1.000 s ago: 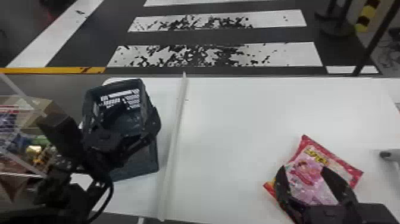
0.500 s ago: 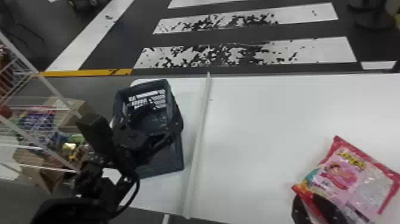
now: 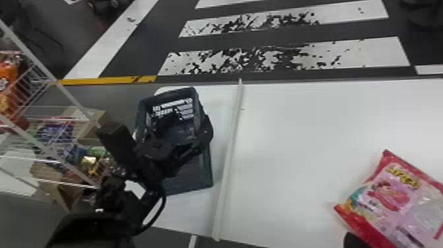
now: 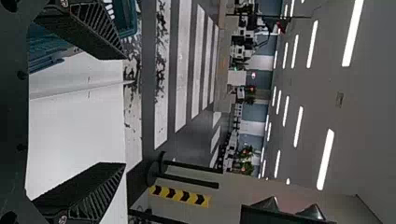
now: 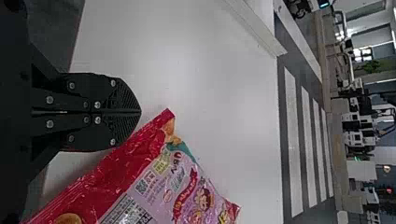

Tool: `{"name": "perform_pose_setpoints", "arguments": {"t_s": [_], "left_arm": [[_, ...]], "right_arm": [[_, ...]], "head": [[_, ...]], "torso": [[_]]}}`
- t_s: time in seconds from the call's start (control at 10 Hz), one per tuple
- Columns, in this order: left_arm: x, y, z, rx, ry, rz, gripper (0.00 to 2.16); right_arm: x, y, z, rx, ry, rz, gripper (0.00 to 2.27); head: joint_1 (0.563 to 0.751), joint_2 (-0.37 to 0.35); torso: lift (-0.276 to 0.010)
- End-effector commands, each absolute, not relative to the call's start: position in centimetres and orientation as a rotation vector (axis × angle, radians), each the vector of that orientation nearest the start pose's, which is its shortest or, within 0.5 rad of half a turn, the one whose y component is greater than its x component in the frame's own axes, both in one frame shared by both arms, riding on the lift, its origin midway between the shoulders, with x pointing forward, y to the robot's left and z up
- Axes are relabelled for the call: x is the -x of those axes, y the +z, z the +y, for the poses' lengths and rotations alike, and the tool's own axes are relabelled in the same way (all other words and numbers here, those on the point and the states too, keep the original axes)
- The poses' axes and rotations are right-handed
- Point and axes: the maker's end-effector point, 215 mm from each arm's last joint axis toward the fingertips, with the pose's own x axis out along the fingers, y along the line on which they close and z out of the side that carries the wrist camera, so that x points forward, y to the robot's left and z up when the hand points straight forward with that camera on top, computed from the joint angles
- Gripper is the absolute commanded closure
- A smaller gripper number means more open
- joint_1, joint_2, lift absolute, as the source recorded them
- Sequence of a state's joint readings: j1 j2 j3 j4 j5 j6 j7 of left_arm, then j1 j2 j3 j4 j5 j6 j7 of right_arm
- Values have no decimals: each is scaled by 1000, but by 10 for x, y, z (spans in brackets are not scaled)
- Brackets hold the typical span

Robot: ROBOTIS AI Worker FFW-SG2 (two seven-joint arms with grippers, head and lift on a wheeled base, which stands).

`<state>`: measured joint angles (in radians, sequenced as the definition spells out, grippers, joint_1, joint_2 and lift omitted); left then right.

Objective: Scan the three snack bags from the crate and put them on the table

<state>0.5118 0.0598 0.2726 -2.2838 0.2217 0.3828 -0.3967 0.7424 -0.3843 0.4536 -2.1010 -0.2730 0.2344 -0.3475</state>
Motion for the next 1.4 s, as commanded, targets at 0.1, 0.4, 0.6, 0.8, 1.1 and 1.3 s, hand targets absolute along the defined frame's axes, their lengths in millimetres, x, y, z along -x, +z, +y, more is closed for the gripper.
{"name": "perform_pose_setpoints", "arguments": {"t_s": [0.1,0.4,0.6,0.8,1.1,1.3], "left_arm": [[-432,-304,267,82,-243,139,56],[-431,-302,264,84,-251,138,56],[-429,-301,261,85,-258,137,56],[-426,-298,258,84,-264,133,56],[-422,-297,257,84,-265,135,56],[-421,-295,256,82,-266,133,56]], "right_arm": [[-247,-518,-109,-27,201,639,2165],[-251,-532,-144,17,114,664,2165],[-256,-539,-164,23,66,669,2165],[-262,-541,-180,19,26,667,2165],[-272,-538,-198,-2,-17,657,2165],[-259,-524,-185,-35,4,649,2165]], "head": [[695,287],[695,249],[695,196],[695,167],[695,113],[695,102]], "torso": [[-94],[-94],[-94],[-94],[-94],[-94]]}}
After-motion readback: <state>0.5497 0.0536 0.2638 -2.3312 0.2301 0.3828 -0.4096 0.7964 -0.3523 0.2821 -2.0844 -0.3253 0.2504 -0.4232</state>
